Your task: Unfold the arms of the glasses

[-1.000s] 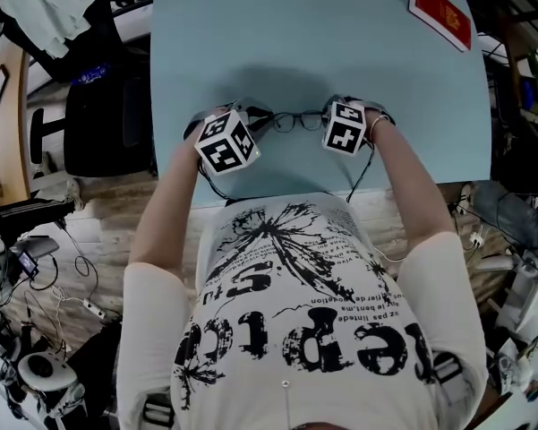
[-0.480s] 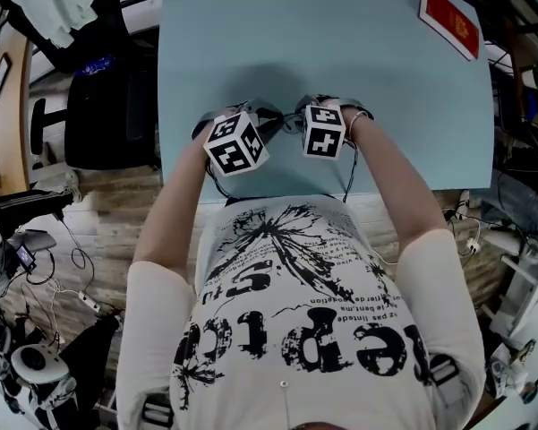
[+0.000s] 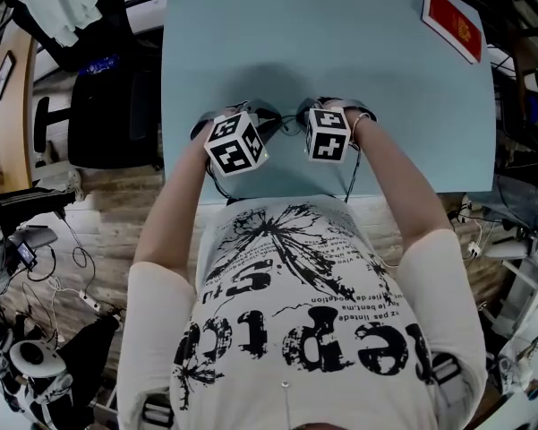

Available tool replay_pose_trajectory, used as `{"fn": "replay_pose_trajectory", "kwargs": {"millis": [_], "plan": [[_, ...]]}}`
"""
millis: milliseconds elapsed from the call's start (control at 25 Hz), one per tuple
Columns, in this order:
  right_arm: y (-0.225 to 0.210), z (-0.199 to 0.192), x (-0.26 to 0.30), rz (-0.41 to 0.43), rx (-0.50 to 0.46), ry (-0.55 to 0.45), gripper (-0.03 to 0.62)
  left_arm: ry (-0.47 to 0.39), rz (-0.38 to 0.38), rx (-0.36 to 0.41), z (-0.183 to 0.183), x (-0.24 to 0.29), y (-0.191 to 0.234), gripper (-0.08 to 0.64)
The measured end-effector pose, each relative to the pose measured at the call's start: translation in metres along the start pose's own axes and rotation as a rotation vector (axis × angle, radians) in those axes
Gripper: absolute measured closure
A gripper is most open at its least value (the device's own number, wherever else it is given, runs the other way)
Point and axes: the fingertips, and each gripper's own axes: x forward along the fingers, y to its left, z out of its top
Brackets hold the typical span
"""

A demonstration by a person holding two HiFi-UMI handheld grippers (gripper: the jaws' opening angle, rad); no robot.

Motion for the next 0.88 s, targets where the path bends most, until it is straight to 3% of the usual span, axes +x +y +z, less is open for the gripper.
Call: {"fn": "replay_pose_trajectory", "kwargs": {"millis": [360,880], "plan": [[-0.005,0.001,-0.043,-0.115,0.009,-0.064,0.574,0.033,0.031,0.002,-0.014,-0.008,0.007,0.534],[-0.011,-0.026,-0.088,-0.232,0.164,-0.228,0.572,0.050,0.073,-0.010,-0.012,-0.010,0.014,0.534]]}}
